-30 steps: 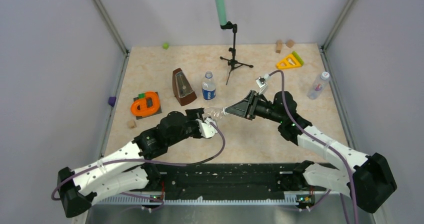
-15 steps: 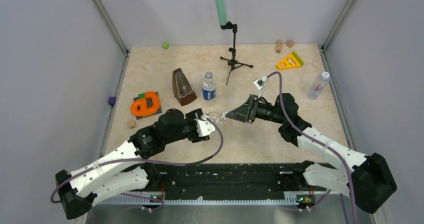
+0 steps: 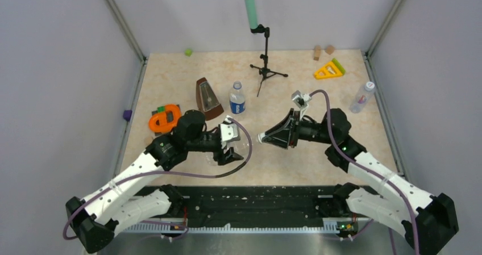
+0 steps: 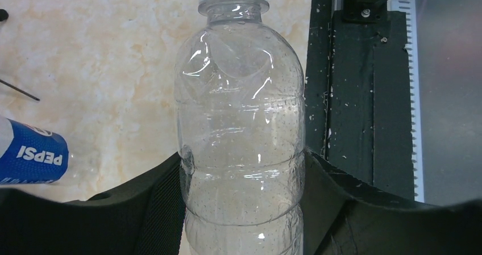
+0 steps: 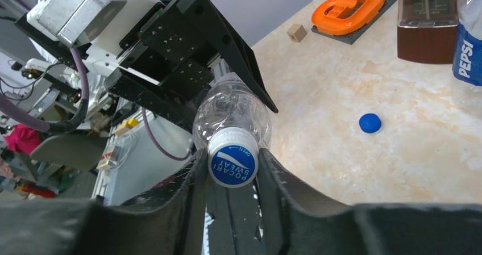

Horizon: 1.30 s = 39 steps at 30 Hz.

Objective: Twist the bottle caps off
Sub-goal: Unscrew the bottle cap from the plastic bottle.

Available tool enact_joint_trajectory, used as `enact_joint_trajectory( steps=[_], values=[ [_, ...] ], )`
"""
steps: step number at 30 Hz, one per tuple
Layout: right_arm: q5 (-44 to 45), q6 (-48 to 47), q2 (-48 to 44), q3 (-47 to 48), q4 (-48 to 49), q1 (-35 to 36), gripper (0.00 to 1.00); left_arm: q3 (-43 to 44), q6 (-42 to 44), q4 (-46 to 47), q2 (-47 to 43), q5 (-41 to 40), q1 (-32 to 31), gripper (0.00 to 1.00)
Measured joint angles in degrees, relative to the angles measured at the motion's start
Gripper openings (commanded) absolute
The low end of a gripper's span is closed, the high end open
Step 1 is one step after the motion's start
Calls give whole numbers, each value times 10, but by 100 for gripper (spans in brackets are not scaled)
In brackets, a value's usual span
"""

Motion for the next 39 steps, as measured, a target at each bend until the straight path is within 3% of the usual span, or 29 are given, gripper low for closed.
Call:
enact_joint_trajectory(
  steps=[3,7,12,18,23,28,34,39],
  values=[
    [15,-6,-12,0,-9,2,44,0,-5,12,-1,1,1,0],
    [107,28,-33,-2,-30,7,66,-3,3,35,-9,-52,-2,0],
    [177,71,-92,-30,-3,7,67,-6,29,51,-25,-107,-6,0],
    [196,91,-63,13,-52,7,67,-11,74,55,-26,-184,-50,0],
    [192,123,-26,27,-64,7,58,-17,112,67,-25,-264,-109,0],
    [166,154,17,27,-55,7,52,-27,132,75,-25,-307,-116,0],
    [144,178,26,27,-31,7,31,-28,143,74,-27,-339,-116,0],
    [141,189,26,27,-18,6,29,-28,143,78,-33,-342,-117,0]
  ],
)
